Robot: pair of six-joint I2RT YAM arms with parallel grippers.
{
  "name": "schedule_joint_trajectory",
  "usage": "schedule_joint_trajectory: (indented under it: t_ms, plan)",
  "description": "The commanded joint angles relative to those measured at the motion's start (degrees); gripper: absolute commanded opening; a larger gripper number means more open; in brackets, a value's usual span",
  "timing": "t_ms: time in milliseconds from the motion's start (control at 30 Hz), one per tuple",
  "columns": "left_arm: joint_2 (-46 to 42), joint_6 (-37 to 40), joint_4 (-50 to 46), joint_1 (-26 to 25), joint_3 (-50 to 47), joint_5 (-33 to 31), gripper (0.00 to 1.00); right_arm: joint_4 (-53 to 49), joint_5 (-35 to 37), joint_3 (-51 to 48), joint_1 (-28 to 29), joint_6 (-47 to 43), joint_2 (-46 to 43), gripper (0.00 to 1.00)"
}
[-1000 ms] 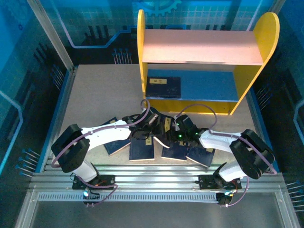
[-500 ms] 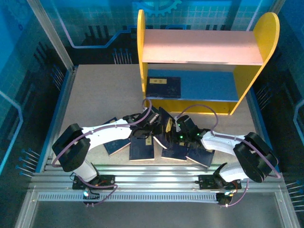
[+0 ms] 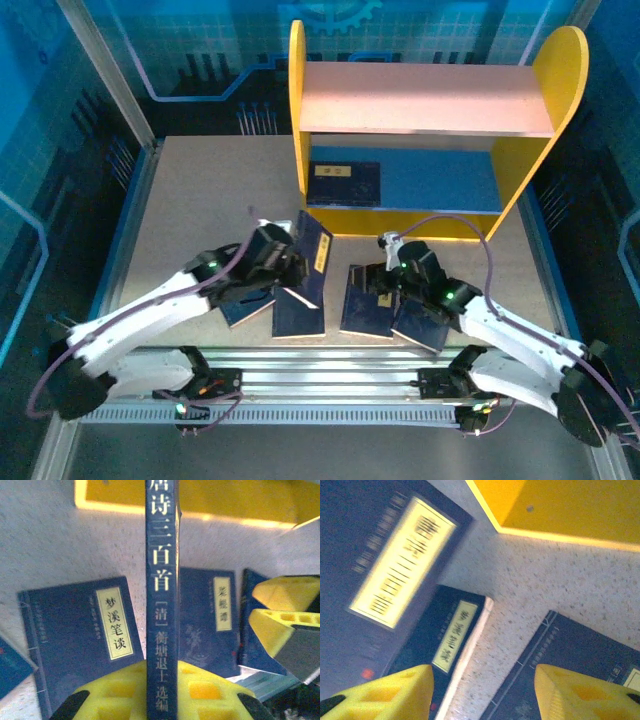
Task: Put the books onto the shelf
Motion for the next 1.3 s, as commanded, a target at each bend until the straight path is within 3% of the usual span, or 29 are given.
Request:
schedule_joint_trajectory:
  t_ms: [0,100,167,267,367,533,700,1000,1267]
  plan:
    - [-10.0,1.8,-6.4,-0.2,2.2,-7.9,0.0,-0.4,-1.7,0.1,1.4,2.6,-3.8,0.58]
    - [-19.8,-4.9,-6.1,-0.1,0.3,-20.5,0.0,3.0,-2.9,0.4,3.0,5.5,-5.2,0.6]
    - [-27.0,-8.0,0.9,-0.1,-5.1,-26.2,0.0,6.6,-3.2,0.9,4.9,7.5,-4.6,0.6]
    - [-34.1,-6.3,17.8,-0.1,-14.0,-28.6,0.0,11.6,-2.0,3.3,9.5,9.5,-1.6,0.63]
    - [-31.7,-5.6,23.4,-0.1,-14.5,-30.1,0.0,15.3,-0.3,6.8,14.1,11.0,2.5,0.68]
    - [-23.9,-4.3,25.8,-0.1,-10.7,-28.8,0.0,24.3,0.2,11.1,19.5,14.3,9.4,0.75]
    - [-23.2,-3.2,33.9,-0.2,-13.4,-28.6,0.0,34.7,-1.8,11.1,20.5,18.9,13.7,0.8]
    - [-21.8,0.1,45.7,-0.1,-16.2,-25.9,0.0,40.7,-1.8,11.3,20.3,22.5,15.8,0.86]
    - [-18.6,4.7,59.4,-0.1,-18.0,-19.0,0.0,54.5,-2.0,9.9,16.6,32.2,20.1,0.85]
